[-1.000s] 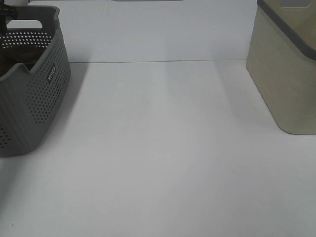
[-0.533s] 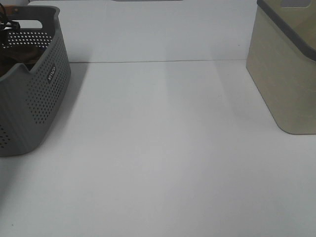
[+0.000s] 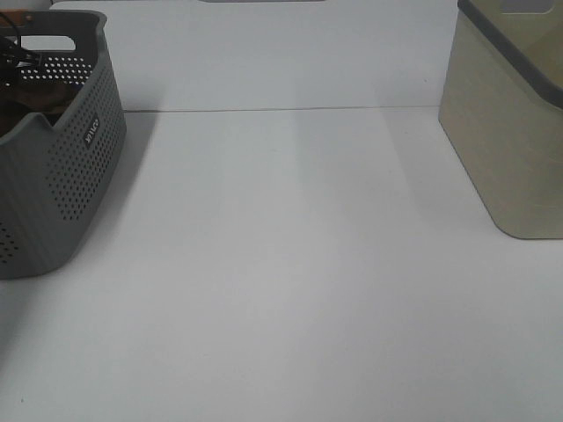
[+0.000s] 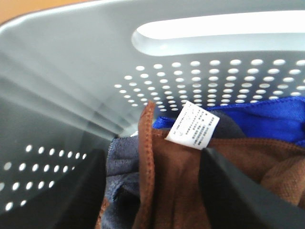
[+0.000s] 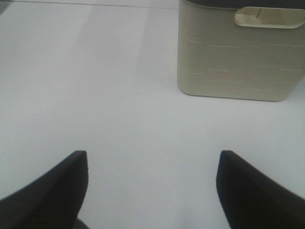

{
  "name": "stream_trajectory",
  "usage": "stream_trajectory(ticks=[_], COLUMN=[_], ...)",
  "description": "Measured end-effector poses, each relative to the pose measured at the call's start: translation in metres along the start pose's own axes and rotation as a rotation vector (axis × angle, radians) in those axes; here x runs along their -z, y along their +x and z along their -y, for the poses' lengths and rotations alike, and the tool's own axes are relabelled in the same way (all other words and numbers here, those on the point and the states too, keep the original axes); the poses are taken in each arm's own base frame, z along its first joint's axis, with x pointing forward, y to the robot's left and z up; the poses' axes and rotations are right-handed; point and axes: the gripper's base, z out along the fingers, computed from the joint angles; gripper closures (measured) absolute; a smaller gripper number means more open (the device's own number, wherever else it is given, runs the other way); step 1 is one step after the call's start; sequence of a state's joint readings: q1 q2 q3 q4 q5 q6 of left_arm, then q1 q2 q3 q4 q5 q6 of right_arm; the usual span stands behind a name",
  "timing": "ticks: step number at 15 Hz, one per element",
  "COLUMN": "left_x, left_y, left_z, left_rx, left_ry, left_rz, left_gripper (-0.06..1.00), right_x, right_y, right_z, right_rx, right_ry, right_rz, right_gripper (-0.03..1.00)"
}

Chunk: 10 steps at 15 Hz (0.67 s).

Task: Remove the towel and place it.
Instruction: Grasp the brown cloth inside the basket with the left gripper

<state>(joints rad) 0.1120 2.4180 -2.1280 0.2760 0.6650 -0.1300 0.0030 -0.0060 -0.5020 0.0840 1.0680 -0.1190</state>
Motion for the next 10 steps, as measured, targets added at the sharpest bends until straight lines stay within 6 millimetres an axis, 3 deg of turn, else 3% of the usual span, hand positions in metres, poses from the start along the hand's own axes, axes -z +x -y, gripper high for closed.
stream_trajectory(ticks=[3, 10], left_x=[-0.0018, -0.0062], left_y=[0.0007, 0.0039], left_z=[0.0003, 0.0000], left_rx=[-0.004, -0.041], left_ry=[-0.001, -0.015], left_rz=[0.002, -0.010], left_gripper=[0.48, 0.94], right_x=[0.0000, 0.0000], right_y=[0.0000, 0.0000], right_z=[0.0000, 0.0000], right_rx=[0.000, 0.000], right_ry=[0.000, 0.000], right_rz=[0.000, 0.000], right_gripper=[0.25, 0.25])
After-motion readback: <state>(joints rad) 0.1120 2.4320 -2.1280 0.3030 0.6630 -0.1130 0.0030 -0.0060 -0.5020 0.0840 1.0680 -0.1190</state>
